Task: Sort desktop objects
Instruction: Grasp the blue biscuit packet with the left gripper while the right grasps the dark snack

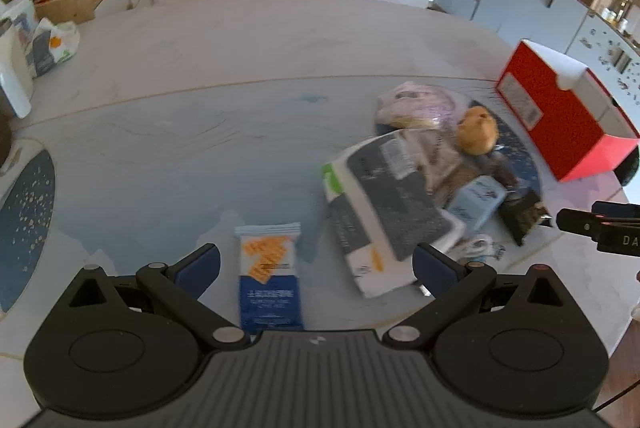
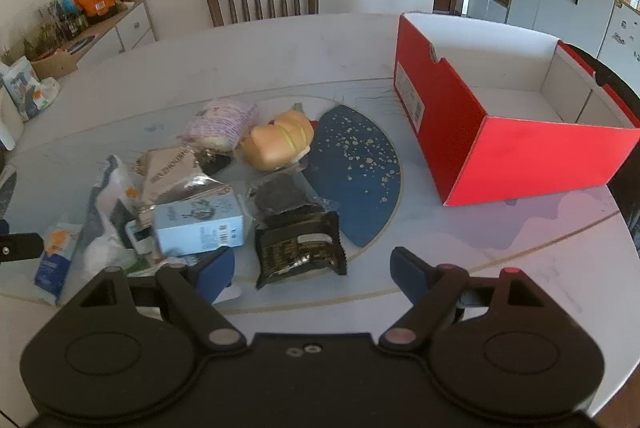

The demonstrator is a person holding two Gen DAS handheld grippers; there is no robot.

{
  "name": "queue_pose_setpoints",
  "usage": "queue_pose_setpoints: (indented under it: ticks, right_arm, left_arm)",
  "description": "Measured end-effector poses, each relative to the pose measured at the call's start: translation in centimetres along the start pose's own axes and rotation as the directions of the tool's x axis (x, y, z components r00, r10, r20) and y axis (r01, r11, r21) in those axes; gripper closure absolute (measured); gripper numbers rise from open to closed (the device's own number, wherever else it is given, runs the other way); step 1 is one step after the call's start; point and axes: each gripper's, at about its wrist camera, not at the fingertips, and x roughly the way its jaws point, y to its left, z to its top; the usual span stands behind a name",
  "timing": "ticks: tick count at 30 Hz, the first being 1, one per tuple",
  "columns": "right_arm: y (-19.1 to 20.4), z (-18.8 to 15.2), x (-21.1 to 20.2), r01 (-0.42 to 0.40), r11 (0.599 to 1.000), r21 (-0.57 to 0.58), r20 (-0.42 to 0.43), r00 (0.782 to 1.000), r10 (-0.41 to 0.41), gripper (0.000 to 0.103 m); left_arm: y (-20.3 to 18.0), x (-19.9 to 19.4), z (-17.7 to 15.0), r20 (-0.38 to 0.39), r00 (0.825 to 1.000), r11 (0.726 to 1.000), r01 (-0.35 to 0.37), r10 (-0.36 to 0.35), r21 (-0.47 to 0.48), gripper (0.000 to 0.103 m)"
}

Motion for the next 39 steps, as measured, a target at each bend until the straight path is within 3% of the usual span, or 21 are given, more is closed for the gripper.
queue_pose_setpoints:
  ticks: [5, 18, 24, 32, 39]
  right_arm:
    - [0.3, 0.4, 1.8, 0.008, 0.999, -0.046, -0.006, 1.000, -0.008, 0.018]
    - [0.7, 0.5, 5.3, -0.012, 0.997, -0.074, -0.074, 0.997, 0.006, 0.019]
    - [0.5, 0.7, 6.1, -0.008, 0.998, -0.061, -0.089, 0.996, 0.002, 0.020]
    - [0.9, 0.6, 6.3, -0.010, 0.997, -0.072, -0.105, 0.994, 0.003, 0.021]
    - [0.7, 0.8, 6.4, -0.029, 0.997, -0.070, -0.125, 0.992, 0.020, 0.028]
  left_arm:
    - [1.0, 1.7, -0.2, -0.027, 0.998, 0.998, -0.057, 0.056, -0.032, 0.001]
    - [2.5, 4.7, -1.2, -0.083, 0.993, 0.996, -0.082, 0.080, -0.020, 0.001]
    - [2.8, 5.1, -1.2, -0.111, 0.990, 0.996, -0.085, 0.081, -0.032, 0.012]
    - [2.5, 5.0, -1.1, -0.094, 0.990, 0.995, -0.100, 0.100, 0.004, 0.029]
    - [2.2, 5.0, -1.1, -0.078, 0.990, 0.993, -0.118, 0.119, 0.022, 0.057]
